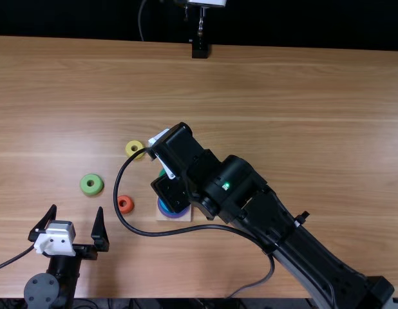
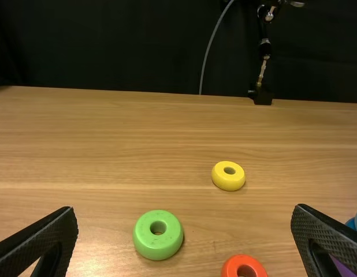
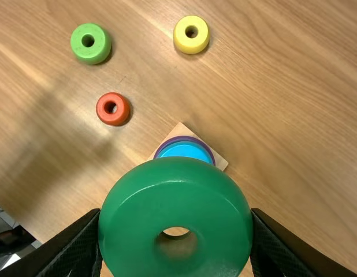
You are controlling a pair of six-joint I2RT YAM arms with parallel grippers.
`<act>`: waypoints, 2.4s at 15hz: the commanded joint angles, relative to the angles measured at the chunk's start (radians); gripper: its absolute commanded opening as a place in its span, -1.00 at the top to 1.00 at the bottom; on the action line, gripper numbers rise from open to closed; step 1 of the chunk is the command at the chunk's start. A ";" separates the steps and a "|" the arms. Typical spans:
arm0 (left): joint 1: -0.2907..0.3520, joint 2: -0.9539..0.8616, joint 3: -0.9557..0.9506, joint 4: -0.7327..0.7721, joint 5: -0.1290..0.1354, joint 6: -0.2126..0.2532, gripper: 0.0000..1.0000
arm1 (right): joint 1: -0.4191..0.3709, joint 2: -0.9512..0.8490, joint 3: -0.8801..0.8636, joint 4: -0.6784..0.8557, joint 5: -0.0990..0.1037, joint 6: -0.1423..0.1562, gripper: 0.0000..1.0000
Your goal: Build the Hanoi tower: stack the rings onto the peg from bottom to top in this color order: purple, dark blue, light blue, dark green, light green, yellow, orange.
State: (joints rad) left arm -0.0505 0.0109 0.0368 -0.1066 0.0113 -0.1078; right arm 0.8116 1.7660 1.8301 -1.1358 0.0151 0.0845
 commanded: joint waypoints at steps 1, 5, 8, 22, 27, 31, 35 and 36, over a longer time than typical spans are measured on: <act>0.012 -0.011 -0.037 -0.004 0.000 0.007 -1.00 | 0.001 -0.033 -0.018 0.003 -0.002 0.006 1.00; 0.012 -0.011 -0.037 -0.004 0.000 0.007 -1.00 | 0.000 -0.030 -0.049 0.003 -0.002 0.004 1.00; 0.012 -0.011 -0.037 -0.004 0.000 0.007 -1.00 | 0.000 -0.030 -0.052 0.003 -0.004 0.004 1.00; 0.012 -0.011 -0.037 -0.004 0.000 0.007 -1.00 | 0.001 -0.028 -0.054 0.146 -0.002 0.004 1.00; 0.012 -0.011 -0.037 -0.004 0.000 0.007 -1.00 | 0.001 -0.028 -0.095 0.133 0.001 -0.009 1.00; 0.012 -0.011 -0.037 -0.004 0.000 0.007 -1.00 | -0.002 -0.028 -0.097 0.133 0.001 -0.009 1.00; 0.012 -0.011 -0.037 -0.002 0.000 0.007 -1.00 | 0.000 -0.028 -0.121 0.133 0.001 -0.013 1.00; 0.012 -0.011 -0.037 -0.004 0.000 0.007 -1.00 | 0.000 -0.028 -0.121 0.133 0.001 -0.015 1.00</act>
State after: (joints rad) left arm -0.0505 0.0109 0.0372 -0.1066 0.0113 -0.1085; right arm 0.8116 1.7660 1.7210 -1.0027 0.0154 0.0761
